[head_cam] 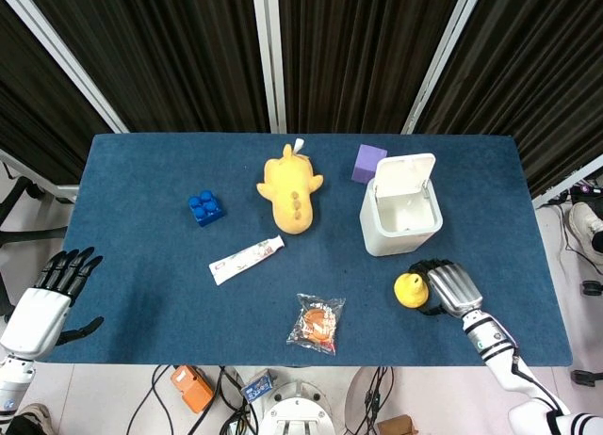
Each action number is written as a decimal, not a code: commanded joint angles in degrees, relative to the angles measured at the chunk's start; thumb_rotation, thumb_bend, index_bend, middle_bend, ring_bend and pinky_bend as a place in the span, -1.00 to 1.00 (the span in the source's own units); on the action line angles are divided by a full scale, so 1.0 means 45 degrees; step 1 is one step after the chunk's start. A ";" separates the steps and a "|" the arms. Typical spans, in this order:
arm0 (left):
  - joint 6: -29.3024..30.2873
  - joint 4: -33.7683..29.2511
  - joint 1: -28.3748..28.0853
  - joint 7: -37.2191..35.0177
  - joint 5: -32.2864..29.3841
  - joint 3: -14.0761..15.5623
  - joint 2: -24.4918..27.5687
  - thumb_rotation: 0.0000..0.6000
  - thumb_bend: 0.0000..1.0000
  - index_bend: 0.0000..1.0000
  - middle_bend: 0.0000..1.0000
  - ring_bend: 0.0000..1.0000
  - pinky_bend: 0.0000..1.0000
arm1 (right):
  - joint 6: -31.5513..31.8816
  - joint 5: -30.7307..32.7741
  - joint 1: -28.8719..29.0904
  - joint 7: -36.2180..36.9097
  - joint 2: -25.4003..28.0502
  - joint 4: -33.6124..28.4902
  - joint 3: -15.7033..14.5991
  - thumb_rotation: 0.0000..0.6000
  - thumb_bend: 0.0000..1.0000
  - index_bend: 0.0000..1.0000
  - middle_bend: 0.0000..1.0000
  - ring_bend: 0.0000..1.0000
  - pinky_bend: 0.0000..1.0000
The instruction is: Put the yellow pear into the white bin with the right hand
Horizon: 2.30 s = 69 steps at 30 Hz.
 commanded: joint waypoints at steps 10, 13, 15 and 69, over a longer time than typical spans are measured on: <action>0.0190 0.0048 0.0085 -0.0202 -0.0005 -0.0027 0.0044 1.00 -0.77 -1.00 -1.00 -1.00 -0.93 | 0.4295 -0.1416 -0.1520 0.0715 0.0871 -0.0411 -0.0256 1.00 -0.32 0.40 0.01 -0.05 -0.05; 0.0335 0.0057 0.0140 -0.0338 -0.0108 -0.0114 0.0071 1.00 -0.77 -1.00 -1.00 -1.00 -0.93 | 0.5094 -0.1445 -0.1722 0.0529 0.1270 -0.0908 0.0060 1.00 -0.32 0.40 0.01 -0.05 -0.05; 0.0413 0.0065 0.0170 -0.0432 -0.0134 -0.0144 0.0089 1.00 -0.77 -1.00 -1.00 -1.00 -0.93 | 0.5318 -0.1364 -0.1707 0.0602 0.1592 -0.1429 0.0316 1.00 -0.32 0.40 0.01 -0.05 -0.05; -0.0516 -0.0069 -0.0226 -0.0426 -0.0510 -0.0265 0.0162 1.00 -0.77 -1.00 -1.00 -1.00 -0.93 | 0.6894 -0.0736 -0.4741 -0.0918 0.2699 -0.1741 -0.1816 1.00 -0.46 -1.00 -1.00 -1.00 -1.00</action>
